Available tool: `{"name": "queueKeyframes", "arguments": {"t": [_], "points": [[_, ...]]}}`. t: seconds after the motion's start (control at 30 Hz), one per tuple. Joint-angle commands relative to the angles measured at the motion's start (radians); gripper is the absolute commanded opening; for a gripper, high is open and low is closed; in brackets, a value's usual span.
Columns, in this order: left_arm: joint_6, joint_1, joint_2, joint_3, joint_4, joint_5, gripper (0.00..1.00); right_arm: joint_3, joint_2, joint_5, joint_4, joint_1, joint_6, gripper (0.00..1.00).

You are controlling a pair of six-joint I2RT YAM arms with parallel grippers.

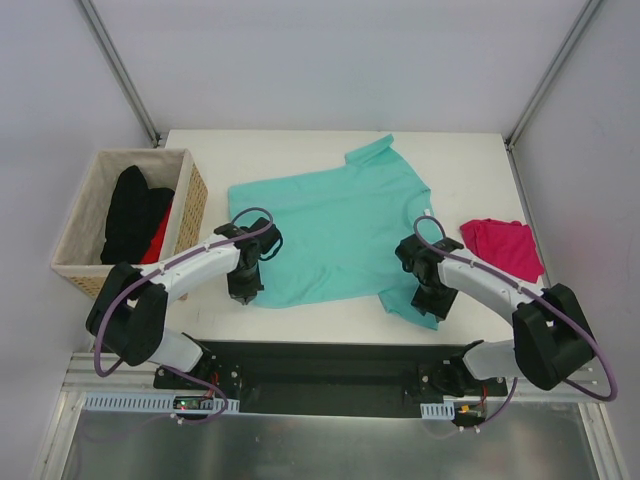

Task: Fold and stack the t-shirts
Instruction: Grap the side of the flattened tshirt closest away from the robot with both arms

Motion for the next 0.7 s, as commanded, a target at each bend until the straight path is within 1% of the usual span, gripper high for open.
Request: {"name": "queueKeyframes", "arguments": {"t": [0.0,0.1,0.2,0.43,0.67], "points": [[0.000,0.009,-0.030,0.035,-0.048,-0.001,0.00,-0.012,0.034,-0.049,0.026,0.005,0.050,0.42],[0.002,0.011,-0.032,0.046,-0.063,-0.007,0.00,-0.032,0.045,-0.079,0.056,0.006,0.070,0.42],[0.003,0.011,-0.038,0.048,-0.076,-0.013,0.00,-0.034,0.047,-0.072,0.056,0.006,0.089,0.41],[0.009,0.011,-0.032,0.060,-0.083,-0.018,0.00,-0.040,0.035,-0.047,-0.002,0.006,0.139,0.41],[0.012,0.011,-0.027,0.072,-0.083,-0.018,0.00,-0.066,-0.018,-0.069,-0.040,-0.003,0.224,0.41]]}}
